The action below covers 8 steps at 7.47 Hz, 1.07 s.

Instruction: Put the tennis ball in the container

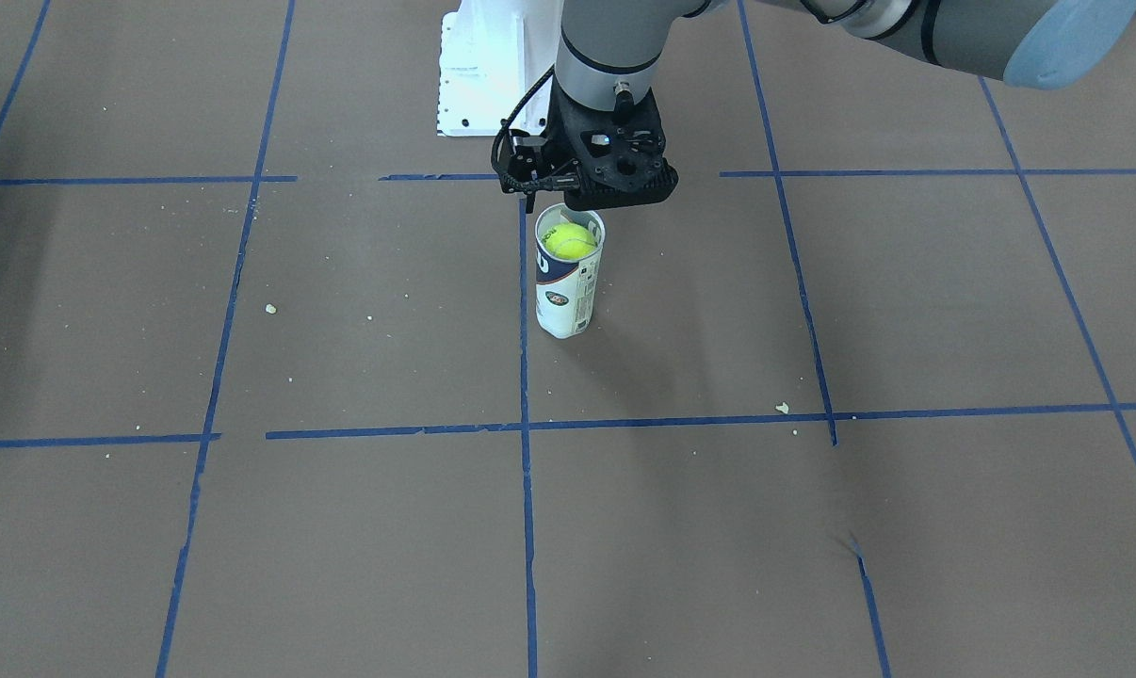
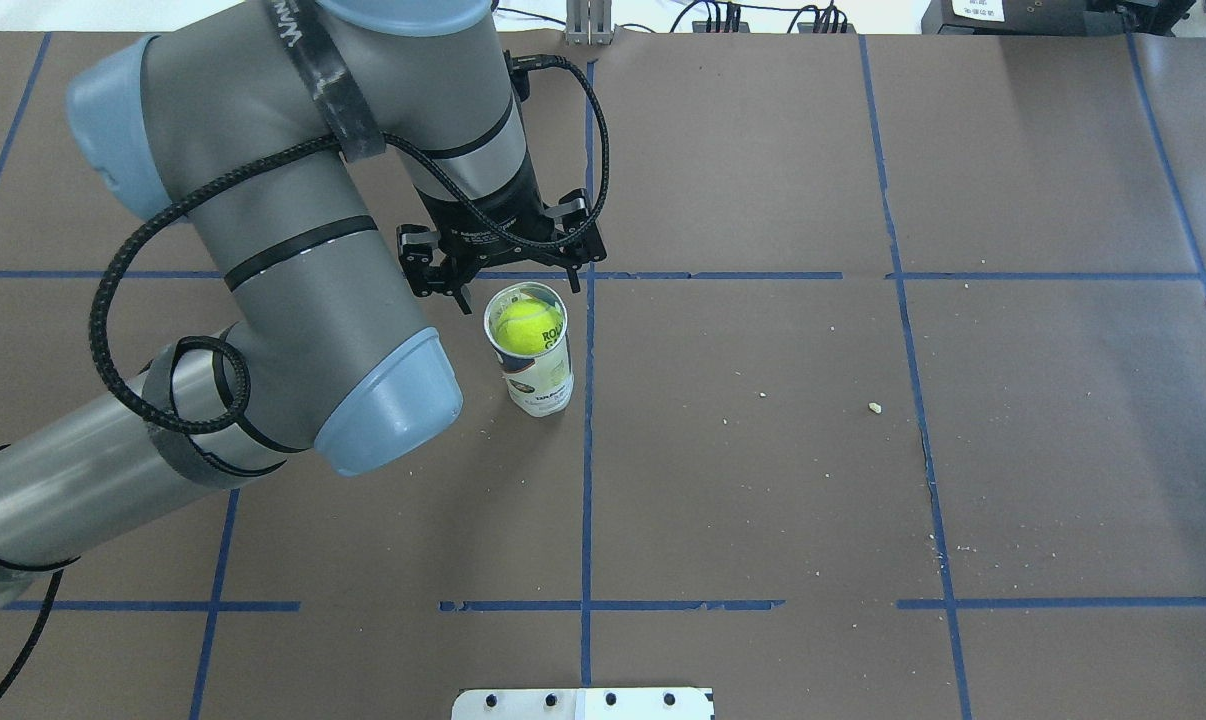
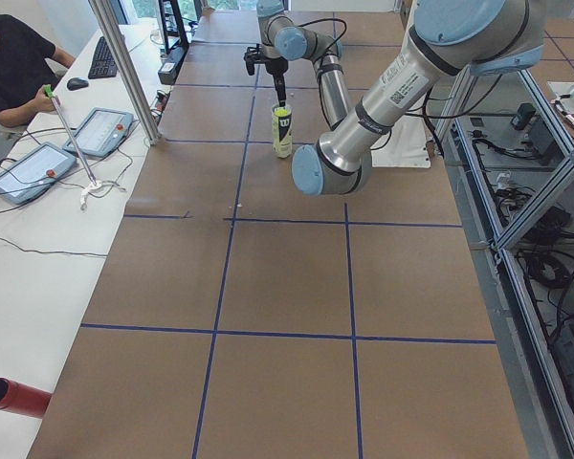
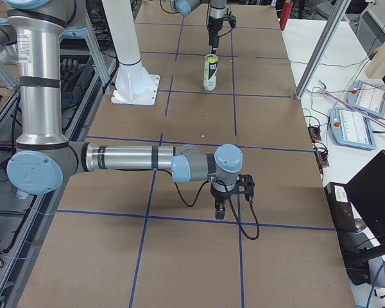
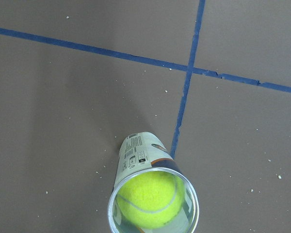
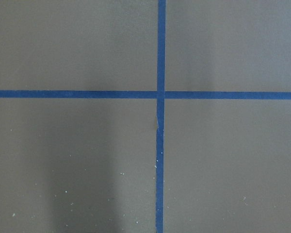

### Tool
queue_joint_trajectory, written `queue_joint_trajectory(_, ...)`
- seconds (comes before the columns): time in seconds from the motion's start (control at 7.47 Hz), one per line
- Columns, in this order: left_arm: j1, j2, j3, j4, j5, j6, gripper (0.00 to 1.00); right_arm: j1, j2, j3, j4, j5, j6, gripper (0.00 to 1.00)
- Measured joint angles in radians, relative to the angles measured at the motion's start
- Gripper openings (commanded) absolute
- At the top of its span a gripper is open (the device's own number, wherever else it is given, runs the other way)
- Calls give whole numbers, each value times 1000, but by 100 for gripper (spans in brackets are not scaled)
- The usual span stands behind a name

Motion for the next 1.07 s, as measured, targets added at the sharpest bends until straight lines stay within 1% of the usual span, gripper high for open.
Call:
queue_joint_trajectory(0.13,-4,22,-33,1,4,32,100,0,0,0,0,0,0,100)
queue_joint_trajectory(0.27,-25,62,-68,2,6,122,100,0,0,0,0,0,0,100)
queue_joint_trajectory(0.54,-120,156,-88,-26,5,346,100,0,0,0,0,0,0,100)
queue_joint_trajectory(0.67,-178,219,-78,-84,3,458,100,0,0,0,0,0,0,100)
queue_joint_trajectory(0.94,-319,387,-40,-272,-11,644,100,0,0,0,0,0,0,100)
queue_joint_trajectory(1.07,-397,466,-12,-341,-38,732,100,0,0,0,0,0,0,100)
